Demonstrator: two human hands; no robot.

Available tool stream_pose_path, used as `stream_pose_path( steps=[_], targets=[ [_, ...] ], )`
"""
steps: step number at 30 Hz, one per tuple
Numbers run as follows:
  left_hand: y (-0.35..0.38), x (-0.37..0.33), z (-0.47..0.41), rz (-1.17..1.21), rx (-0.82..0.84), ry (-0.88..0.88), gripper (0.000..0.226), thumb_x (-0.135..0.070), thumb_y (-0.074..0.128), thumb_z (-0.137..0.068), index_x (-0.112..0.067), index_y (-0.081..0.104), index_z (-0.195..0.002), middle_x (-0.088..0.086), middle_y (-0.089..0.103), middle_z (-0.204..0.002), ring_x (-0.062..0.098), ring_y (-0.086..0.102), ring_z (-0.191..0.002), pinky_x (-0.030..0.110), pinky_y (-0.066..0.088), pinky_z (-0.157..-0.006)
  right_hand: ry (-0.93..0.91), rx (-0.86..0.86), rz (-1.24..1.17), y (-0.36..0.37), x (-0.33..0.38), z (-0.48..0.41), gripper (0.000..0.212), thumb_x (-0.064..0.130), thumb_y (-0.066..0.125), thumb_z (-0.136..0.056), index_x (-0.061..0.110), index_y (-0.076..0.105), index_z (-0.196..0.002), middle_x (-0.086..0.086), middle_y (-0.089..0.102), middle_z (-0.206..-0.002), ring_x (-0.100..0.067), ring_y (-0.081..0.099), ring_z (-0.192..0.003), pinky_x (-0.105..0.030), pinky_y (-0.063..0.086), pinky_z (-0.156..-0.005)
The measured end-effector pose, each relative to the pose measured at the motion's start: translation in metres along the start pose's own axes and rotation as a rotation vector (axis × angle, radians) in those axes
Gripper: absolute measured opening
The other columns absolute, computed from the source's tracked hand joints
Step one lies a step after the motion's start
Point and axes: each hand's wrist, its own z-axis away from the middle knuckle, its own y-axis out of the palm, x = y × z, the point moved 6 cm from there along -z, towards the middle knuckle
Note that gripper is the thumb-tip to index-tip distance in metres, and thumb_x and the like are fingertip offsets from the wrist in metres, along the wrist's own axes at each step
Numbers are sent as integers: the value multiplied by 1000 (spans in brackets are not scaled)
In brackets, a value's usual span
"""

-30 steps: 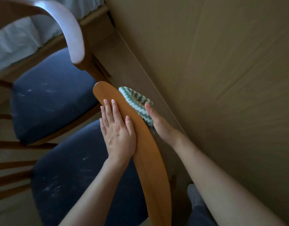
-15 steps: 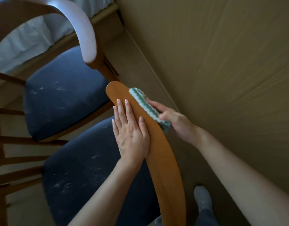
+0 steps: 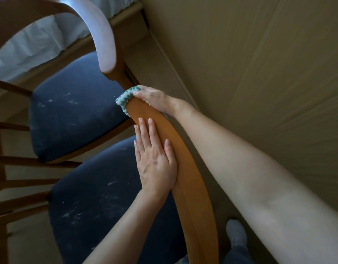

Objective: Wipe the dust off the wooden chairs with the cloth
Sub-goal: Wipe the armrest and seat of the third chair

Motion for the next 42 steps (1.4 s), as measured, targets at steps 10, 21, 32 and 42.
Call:
stream_pose_path(
  steps=[10, 21, 32, 42],
  targets=[
    [-2, -3, -1, 10, 16, -9, 63, -40, 18, -94, -15, 4, -151, 2, -4, -159, 14, -8, -145, 29, -5, -116, -63, -353, -252, -3, -25, 99, 32, 19, 38, -101, 17, 48, -131, 6, 57, -125, 6, 53, -112, -14, 38, -98],
    [-2, -4, -1, 17, 48, -1, 57, -31, 24, -101, -15, 1, -151, 3, -7, -159, 18, -9, -145, 33, -5, -116, -53, -538, -284, 114, -86, 272, 43, 34, 31, -93, 45, 27, -135, 38, 30, -141, 15, 24, -133, -1, 23, -101],
    [-26, -4, 15, -184, 267, 241, 69, -44, 35, -98, -11, 6, -151, 6, -19, -156, 22, -15, -144, 41, -5, -117, 23, -630, -280, 67, -72, 211, 47, 29, 38, -102, 24, 29, -147, 2, 29, -153, -14, 27, -140, -22, 24, -107],
    [-17, -18, 114, -95, 496, 511, 70, -43, 39, -96, -21, 2, -151, 3, -11, -158, 17, -17, -144, 32, -10, -114, -73, -680, -397, 170, -109, 317, 45, 20, 27, -94, 32, 27, -138, 10, 24, -152, 3, 20, -140, -11, 17, -112]
  ],
)
